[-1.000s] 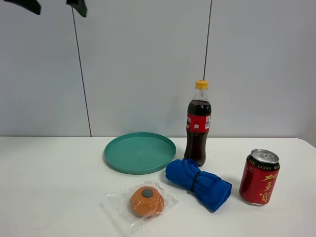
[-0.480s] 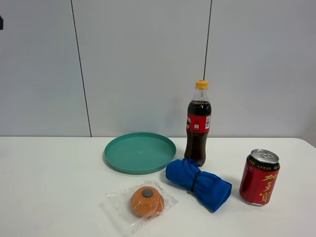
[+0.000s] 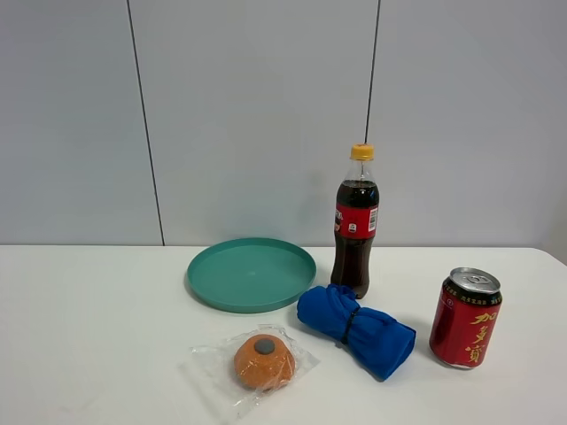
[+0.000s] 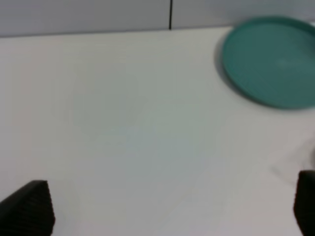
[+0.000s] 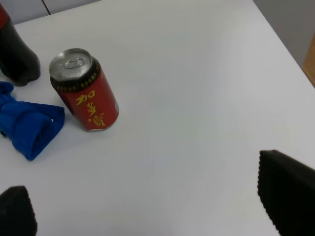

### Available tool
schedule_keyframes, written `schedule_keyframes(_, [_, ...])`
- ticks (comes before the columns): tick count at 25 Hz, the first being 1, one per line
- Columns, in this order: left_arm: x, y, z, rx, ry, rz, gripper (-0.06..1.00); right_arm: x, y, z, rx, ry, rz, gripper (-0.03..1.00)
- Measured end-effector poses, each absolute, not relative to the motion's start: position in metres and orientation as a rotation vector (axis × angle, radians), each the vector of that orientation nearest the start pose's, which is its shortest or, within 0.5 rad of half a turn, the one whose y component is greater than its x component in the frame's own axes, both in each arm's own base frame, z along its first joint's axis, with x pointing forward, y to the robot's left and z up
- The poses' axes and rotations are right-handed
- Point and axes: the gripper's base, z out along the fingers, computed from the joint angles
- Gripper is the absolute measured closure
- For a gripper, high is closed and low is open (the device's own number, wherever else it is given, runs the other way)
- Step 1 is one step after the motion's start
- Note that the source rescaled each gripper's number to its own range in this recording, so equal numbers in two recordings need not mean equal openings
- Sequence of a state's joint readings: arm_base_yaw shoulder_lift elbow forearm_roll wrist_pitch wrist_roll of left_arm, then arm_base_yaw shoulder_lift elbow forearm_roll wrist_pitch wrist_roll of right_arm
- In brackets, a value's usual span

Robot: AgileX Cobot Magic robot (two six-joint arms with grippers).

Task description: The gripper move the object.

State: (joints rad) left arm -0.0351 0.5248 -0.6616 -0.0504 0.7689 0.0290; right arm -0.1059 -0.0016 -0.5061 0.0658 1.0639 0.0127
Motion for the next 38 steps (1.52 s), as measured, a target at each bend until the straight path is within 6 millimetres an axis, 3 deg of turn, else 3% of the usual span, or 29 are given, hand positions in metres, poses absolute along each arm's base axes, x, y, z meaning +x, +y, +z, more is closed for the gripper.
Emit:
schedule_keyframes(6, [0.045, -0.007, 0.321, 0.090, 2.073, -0.074, -0.04, -0.005, 0.006, 0.279, 0.117, 2.035, 0.020, -0.03])
schedule_keyframes(13, [0.015, -0.005, 0.312, 0.192, 2.075, 0.007, -0.04, -0.005, 0.006, 0.279, 0.117, 2.035, 0.020, -0.03])
schedule_keyframes(20, [0.006, -0.007, 0.281, 0.190, 2.101, -0.036, -0.04, -0.005, 0.006, 0.279, 0.117, 2.035, 0.020, -0.03])
schedule_keyframes(38, [0.004, -0.002, 0.280, 0.087, 2.092, -0.027, -0.04, -0.005, 0.006, 0.279, 0.117, 2.035, 0.020, -0.03])
